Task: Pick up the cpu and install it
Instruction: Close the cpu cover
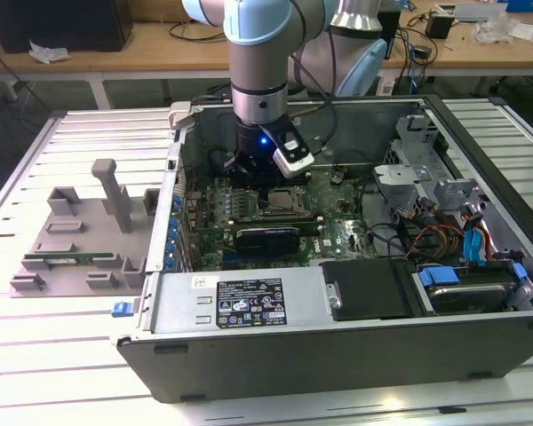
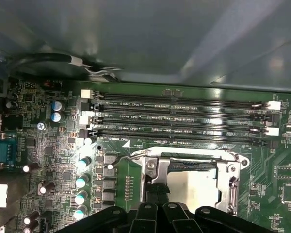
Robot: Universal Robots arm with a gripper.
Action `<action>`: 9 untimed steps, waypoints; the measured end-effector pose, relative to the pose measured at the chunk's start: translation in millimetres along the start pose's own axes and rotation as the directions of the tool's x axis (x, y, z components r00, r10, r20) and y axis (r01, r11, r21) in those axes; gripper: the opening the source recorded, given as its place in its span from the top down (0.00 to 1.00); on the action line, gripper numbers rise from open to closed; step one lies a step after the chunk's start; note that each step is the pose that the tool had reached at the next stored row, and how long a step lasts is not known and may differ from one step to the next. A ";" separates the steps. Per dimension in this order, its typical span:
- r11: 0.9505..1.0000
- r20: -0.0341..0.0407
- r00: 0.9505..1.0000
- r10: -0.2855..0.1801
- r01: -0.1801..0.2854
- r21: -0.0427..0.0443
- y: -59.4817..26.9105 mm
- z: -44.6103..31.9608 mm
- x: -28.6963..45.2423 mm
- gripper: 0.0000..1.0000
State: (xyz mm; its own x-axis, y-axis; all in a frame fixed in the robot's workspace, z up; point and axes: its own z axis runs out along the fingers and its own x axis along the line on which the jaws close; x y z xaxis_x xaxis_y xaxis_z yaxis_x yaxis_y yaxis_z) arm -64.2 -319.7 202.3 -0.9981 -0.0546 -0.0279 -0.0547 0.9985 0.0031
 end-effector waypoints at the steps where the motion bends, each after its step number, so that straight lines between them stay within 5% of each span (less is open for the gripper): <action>1: 1.000 0.000 1.000 0.000 0.000 0.000 0.1 0.1 -0.9 0.89; 9: 1.000 -0.004 1.000 0.000 0.000 -0.002 0.3 0.1 -6.9 0.89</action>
State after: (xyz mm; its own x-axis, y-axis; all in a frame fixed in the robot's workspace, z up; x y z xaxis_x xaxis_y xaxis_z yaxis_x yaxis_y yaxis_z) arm -57.3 -319.1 202.4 -0.9982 -0.0547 -0.0240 -0.0548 0.9985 0.0055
